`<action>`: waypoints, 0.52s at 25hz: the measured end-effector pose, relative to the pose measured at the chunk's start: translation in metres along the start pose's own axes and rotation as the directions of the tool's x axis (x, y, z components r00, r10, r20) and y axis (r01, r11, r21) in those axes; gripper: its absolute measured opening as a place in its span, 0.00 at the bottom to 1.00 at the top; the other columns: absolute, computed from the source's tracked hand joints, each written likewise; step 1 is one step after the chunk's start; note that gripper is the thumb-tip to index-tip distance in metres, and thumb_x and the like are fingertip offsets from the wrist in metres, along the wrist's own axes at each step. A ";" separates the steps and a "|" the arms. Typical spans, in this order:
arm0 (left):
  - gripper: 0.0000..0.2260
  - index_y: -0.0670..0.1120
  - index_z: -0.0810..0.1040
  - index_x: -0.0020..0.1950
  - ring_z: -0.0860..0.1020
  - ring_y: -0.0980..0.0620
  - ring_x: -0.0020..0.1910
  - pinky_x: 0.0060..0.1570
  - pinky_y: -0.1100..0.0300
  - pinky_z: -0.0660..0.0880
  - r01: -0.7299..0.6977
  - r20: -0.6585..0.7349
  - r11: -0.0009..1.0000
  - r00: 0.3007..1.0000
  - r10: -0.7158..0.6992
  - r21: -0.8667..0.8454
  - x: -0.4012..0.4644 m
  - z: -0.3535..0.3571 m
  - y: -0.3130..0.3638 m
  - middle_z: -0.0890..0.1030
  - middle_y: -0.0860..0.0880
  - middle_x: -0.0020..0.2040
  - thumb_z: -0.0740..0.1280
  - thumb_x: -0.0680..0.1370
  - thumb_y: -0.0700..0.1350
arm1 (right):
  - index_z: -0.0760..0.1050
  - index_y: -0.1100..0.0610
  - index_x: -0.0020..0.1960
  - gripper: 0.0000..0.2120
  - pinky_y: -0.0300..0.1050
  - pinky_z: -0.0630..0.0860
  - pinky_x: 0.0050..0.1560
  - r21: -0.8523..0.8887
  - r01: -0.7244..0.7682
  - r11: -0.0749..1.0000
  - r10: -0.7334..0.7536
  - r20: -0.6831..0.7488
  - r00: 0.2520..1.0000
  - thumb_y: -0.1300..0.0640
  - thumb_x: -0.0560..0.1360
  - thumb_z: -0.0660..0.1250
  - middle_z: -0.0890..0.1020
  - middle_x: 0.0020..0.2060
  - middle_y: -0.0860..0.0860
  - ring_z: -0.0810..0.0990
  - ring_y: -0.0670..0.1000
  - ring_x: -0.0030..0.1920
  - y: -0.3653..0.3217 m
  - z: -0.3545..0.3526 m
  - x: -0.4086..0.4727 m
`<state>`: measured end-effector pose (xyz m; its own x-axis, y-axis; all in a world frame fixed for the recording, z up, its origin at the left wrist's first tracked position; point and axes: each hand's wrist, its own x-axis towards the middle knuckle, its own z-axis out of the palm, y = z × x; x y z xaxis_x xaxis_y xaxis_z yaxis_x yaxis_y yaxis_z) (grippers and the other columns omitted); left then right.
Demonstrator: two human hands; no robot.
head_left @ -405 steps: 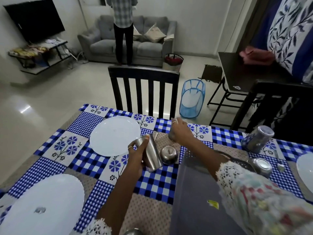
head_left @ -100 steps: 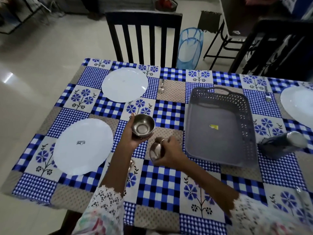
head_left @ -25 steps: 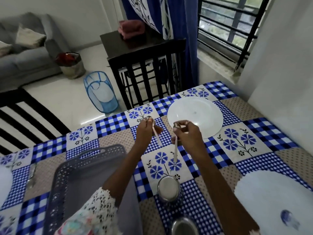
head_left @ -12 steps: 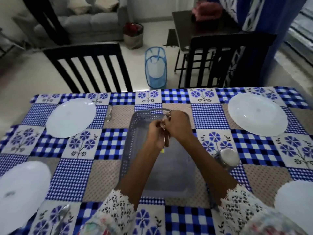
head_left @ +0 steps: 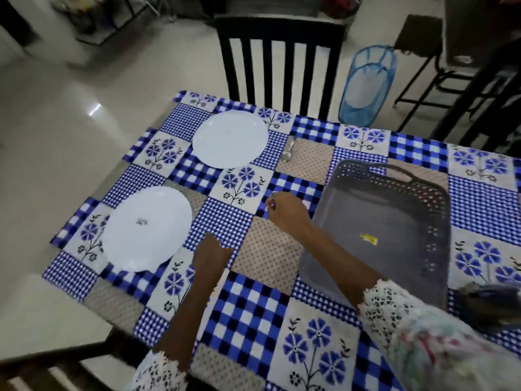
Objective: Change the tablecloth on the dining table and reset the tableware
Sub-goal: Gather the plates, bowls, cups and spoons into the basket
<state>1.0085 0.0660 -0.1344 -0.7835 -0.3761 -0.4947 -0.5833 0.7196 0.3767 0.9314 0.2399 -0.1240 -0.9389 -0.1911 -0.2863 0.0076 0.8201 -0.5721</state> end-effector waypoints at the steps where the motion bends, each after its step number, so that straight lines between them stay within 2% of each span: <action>1: 0.20 0.35 0.70 0.62 0.75 0.42 0.58 0.58 0.52 0.72 0.060 0.018 0.997 0.998 -0.061 0.040 0.004 -0.003 -0.021 0.76 0.42 0.60 0.68 0.75 0.44 | 0.76 0.65 0.54 0.10 0.47 0.64 0.38 -0.075 0.022 0.997 -0.020 0.029 0.999 0.65 0.79 0.57 0.78 0.52 0.64 0.73 0.58 0.39 -0.004 0.008 0.016; 2: 0.19 0.36 0.70 0.61 0.75 0.42 0.59 0.59 0.52 0.73 0.100 0.047 0.992 0.994 -0.103 0.074 0.008 -0.005 -0.035 0.76 0.42 0.59 0.69 0.74 0.43 | 0.72 0.64 0.61 0.13 0.48 0.66 0.40 -0.160 0.039 0.986 -0.030 0.060 0.998 0.66 0.78 0.57 0.74 0.60 0.63 0.75 0.60 0.48 -0.007 0.013 0.034; 4: 0.10 0.39 0.72 0.47 0.75 0.43 0.60 0.57 0.56 0.71 0.112 0.078 0.985 0.989 -0.123 0.129 0.014 -0.002 -0.053 0.76 0.43 0.53 0.70 0.74 0.43 | 0.65 0.62 0.68 0.18 0.50 0.69 0.45 -0.341 0.064 0.938 -0.032 0.099 0.995 0.66 0.78 0.58 0.65 0.67 0.62 0.70 0.62 0.61 -0.009 0.014 0.073; 6: 0.11 0.44 0.70 0.38 0.77 0.46 0.59 0.55 0.60 0.71 0.069 0.100 0.959 0.990 -0.100 0.275 0.025 0.005 -0.070 0.78 0.45 0.49 0.69 0.74 0.46 | 0.64 0.62 0.68 0.19 0.53 0.71 0.52 -0.489 0.035 0.871 -0.013 0.048 0.999 0.65 0.78 0.59 0.62 0.68 0.61 0.67 0.63 0.64 -0.007 0.011 0.113; 8: 0.10 0.44 0.77 0.42 0.78 0.50 0.56 0.54 0.62 0.71 0.049 0.135 0.940 0.986 -0.100 0.338 0.034 0.014 -0.081 0.80 0.48 0.48 0.67 0.75 0.50 | 0.64 0.62 0.68 0.19 0.56 0.71 0.59 -0.582 -0.020 0.813 0.008 -0.023 1.000 0.64 0.78 0.59 0.61 0.69 0.61 0.65 0.65 0.67 0.002 0.005 0.149; 9: 0.09 0.45 0.78 0.46 0.78 0.51 0.56 0.52 0.63 0.70 0.038 0.158 0.947 0.983 -0.092 0.318 0.039 0.017 -0.082 0.80 0.50 0.48 0.66 0.76 0.51 | 0.64 0.62 0.69 0.20 0.58 0.70 0.61 -0.613 -0.034 0.790 0.008 -0.046 0.999 0.64 0.78 0.58 0.59 0.71 0.61 0.62 0.67 0.69 0.009 0.003 0.168; 11: 0.10 0.49 0.73 0.38 0.78 0.54 0.50 0.42 0.66 0.66 -0.002 0.153 0.977 0.988 -0.031 0.214 0.044 0.017 -0.085 0.75 0.55 0.39 0.66 0.77 0.52 | 0.62 0.60 0.71 0.21 0.61 0.68 0.63 -0.641 -0.027 0.767 0.011 -0.029 1.000 0.64 0.79 0.56 0.53 0.75 0.59 0.54 0.68 0.73 0.025 0.000 0.198; 13: 0.16 0.48 0.69 0.32 0.75 0.55 0.37 0.36 0.63 0.65 0.014 0.130 0.999 0.991 -0.007 -0.053 0.046 0.017 -0.088 0.72 0.53 0.32 0.69 0.71 0.57 | 0.63 0.60 0.71 0.20 0.58 0.67 0.65 -0.687 0.026 0.726 0.020 0.060 0.998 0.62 0.79 0.57 0.58 0.74 0.58 0.59 0.64 0.72 0.037 -0.003 0.213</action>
<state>1.0277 -0.0049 -0.2038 -0.7449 -0.3016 -0.5951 -0.6044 0.6827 0.4106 0.7305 0.2317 -0.2037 -0.9162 -0.2064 -0.3435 -0.2558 0.9610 0.1049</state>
